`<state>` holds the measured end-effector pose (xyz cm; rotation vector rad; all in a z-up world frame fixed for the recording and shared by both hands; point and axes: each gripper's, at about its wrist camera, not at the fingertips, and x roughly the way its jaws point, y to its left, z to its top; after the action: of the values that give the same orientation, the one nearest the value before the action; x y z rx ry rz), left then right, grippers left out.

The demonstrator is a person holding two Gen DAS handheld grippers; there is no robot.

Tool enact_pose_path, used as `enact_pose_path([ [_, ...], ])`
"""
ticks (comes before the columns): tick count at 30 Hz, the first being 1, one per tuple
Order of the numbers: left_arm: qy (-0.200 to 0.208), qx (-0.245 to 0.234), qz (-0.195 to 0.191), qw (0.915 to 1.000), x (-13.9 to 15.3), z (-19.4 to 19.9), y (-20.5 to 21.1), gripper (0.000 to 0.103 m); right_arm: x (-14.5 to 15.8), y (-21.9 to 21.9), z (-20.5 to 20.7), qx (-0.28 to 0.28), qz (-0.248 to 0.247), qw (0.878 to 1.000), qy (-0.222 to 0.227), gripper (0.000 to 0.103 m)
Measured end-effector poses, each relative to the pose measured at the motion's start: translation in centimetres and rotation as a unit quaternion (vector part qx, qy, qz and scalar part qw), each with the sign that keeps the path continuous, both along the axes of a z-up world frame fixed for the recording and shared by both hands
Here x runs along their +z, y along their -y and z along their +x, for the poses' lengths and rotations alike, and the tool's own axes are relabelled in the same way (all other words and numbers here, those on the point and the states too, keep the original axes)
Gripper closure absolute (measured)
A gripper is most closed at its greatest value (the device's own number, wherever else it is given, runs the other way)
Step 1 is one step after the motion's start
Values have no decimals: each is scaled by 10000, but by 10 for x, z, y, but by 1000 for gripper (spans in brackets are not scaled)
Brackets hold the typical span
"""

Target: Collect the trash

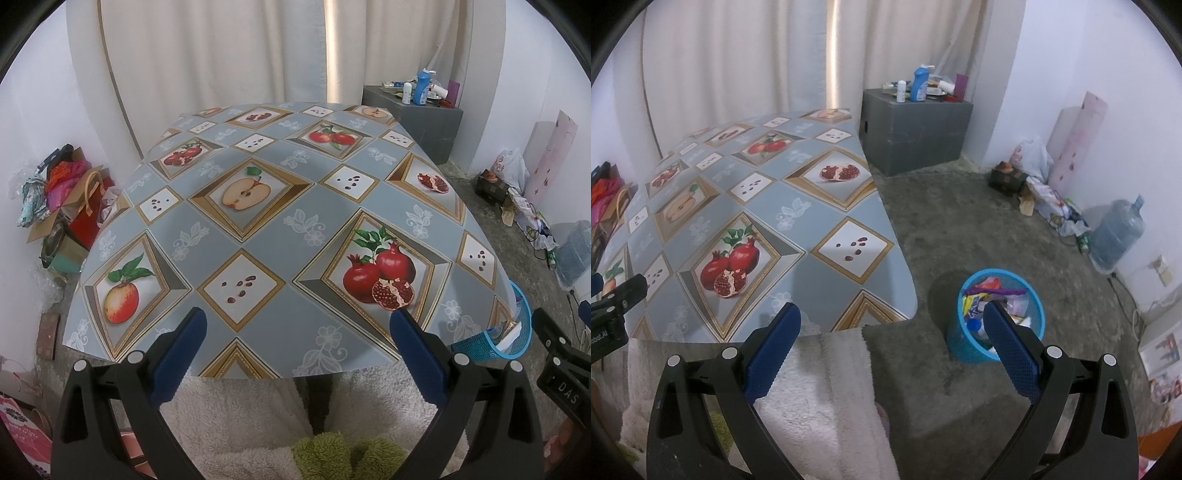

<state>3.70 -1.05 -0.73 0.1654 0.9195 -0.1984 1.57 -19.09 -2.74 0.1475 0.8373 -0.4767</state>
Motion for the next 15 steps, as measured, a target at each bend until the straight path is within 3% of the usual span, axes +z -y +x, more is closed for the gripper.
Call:
enact_pose_path([
  [15,-2,3,-2,10000,0,0,0,6,0,-2,0,-5,-9,10000,-1,8],
])
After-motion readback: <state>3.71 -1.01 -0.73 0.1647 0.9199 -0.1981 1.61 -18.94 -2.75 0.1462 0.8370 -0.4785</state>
